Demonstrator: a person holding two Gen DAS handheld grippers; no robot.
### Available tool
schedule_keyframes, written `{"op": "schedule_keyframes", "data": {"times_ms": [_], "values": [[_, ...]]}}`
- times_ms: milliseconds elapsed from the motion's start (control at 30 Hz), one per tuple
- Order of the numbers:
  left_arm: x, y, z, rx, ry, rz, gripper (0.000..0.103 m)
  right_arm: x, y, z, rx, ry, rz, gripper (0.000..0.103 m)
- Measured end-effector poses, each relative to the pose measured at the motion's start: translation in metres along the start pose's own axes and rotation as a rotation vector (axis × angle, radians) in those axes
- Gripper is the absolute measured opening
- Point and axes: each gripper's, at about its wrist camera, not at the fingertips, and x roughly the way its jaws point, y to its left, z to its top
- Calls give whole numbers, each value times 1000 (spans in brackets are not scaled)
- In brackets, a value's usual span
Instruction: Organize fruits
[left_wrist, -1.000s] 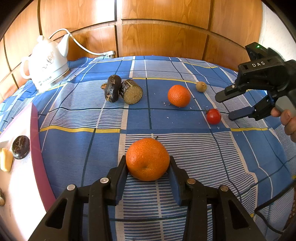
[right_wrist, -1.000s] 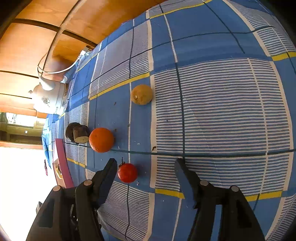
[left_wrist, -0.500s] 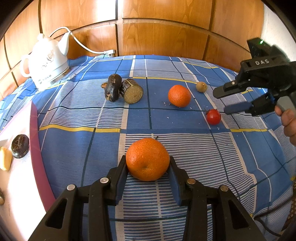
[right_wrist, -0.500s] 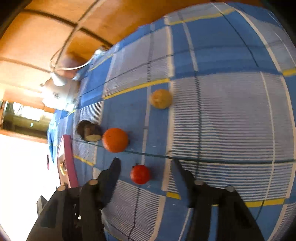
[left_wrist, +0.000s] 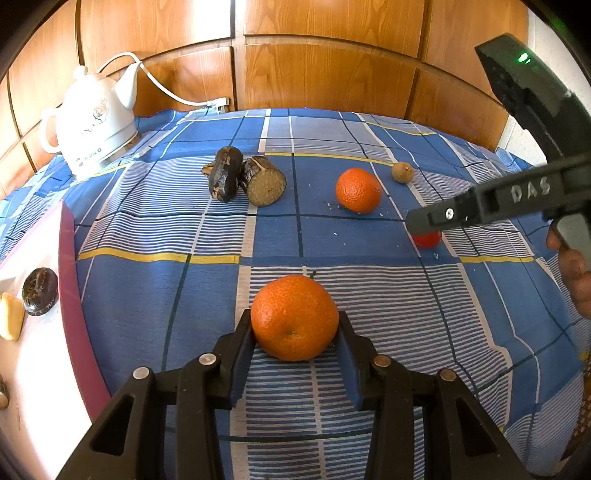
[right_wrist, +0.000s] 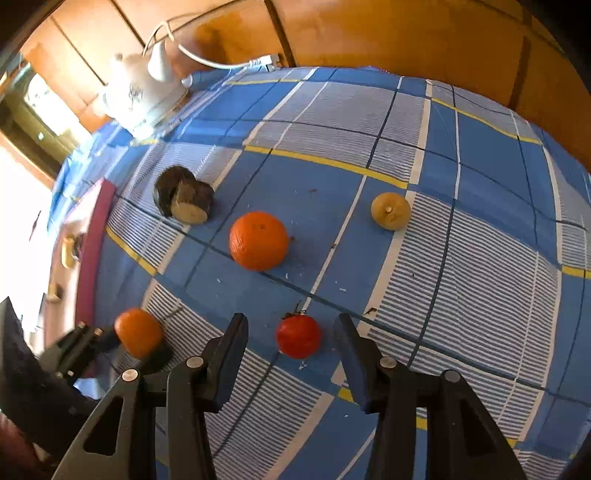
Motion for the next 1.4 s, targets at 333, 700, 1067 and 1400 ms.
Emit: {"op": "schedule_keyframes", "data": {"times_ms": [333,700,1067,1400], "values": [[0,-1,4,13,22,10,39,13,4,-4,-64,24,-55,26],[-34,-1,13,-1,-30,35,39,10,-3,-5,-14,32,-14,26],[-54,2,16,-29,-50,33,39,12,8,-7,-75,17,-66,26],[-71,20,16,-80,-65,59,40,14,9,-7,-97,13,-80,26]]}}
